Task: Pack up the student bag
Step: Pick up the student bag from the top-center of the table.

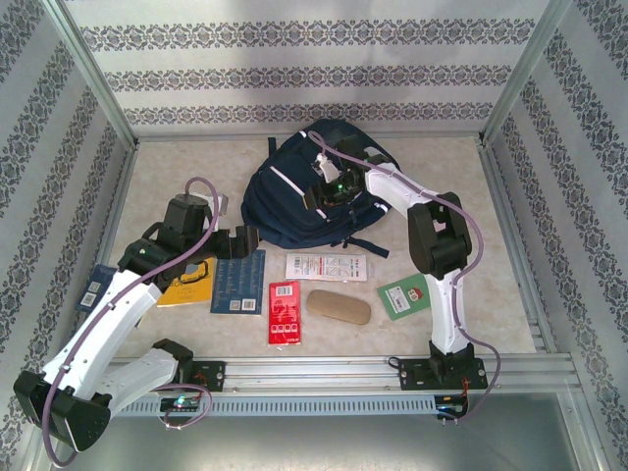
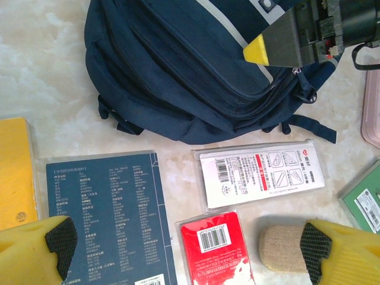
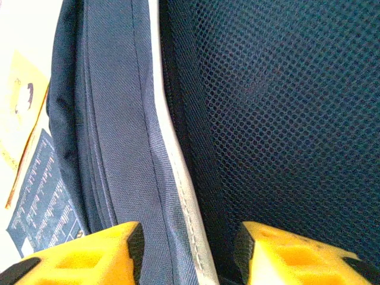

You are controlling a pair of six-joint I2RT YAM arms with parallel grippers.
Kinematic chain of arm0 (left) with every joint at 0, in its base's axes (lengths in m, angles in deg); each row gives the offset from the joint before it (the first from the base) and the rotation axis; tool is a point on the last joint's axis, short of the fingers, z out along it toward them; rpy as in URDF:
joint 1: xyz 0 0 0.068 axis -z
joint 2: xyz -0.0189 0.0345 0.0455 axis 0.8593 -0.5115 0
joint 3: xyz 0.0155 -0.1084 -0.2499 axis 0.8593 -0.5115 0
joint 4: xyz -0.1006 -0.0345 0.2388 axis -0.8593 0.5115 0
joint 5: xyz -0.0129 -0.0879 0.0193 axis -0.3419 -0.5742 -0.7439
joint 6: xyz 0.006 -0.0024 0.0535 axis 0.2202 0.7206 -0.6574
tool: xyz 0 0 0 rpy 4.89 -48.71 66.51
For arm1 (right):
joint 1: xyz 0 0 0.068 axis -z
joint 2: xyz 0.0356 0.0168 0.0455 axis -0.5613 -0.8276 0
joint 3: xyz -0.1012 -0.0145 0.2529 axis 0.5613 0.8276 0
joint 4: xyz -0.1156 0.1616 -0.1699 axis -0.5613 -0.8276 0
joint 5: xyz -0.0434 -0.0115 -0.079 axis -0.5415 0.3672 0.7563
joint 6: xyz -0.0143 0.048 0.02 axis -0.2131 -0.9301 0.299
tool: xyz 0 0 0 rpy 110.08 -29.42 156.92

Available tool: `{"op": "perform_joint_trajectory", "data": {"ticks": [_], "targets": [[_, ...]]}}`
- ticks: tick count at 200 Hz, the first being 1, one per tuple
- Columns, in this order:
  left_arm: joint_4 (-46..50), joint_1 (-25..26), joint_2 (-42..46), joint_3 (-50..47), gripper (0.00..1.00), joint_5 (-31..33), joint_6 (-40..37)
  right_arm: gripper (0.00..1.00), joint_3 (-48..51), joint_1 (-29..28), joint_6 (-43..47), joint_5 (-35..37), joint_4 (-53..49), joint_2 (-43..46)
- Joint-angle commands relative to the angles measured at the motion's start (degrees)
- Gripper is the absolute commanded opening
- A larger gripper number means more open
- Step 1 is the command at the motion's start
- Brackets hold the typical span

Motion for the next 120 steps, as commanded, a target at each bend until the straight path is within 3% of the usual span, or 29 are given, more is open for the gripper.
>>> {"op": "perform_joint_trajectory", "data": {"ticks": [1, 76, 112, 120], "targets": [[-1.06, -0.34, 0.05, -0.54, 0.97, -1.12, -1.28, 0.45, -2.13, -0.35, 1.28, -3.97, -1.68, -1.34], [-2.39, -0.41, -0.54, -0.76, 0.95, -3.84, -1.3, 0.11, -4.76, -0.55, 1.96, -11.96, -3.26, -5.11], [-3.25, -0.37, -0.32, -1.26, 0.95, -4.88, -1.02, 0.08, -9.47, -1.72, 2.45, -12.16, -6.29, -9.3], [-3.35, -0.42, -0.44, -1.33, 0.96, -4.68, -0.94, 0.0, -10.34, -1.72, 2.39, -12.04, -6.67, -9.93]]}}
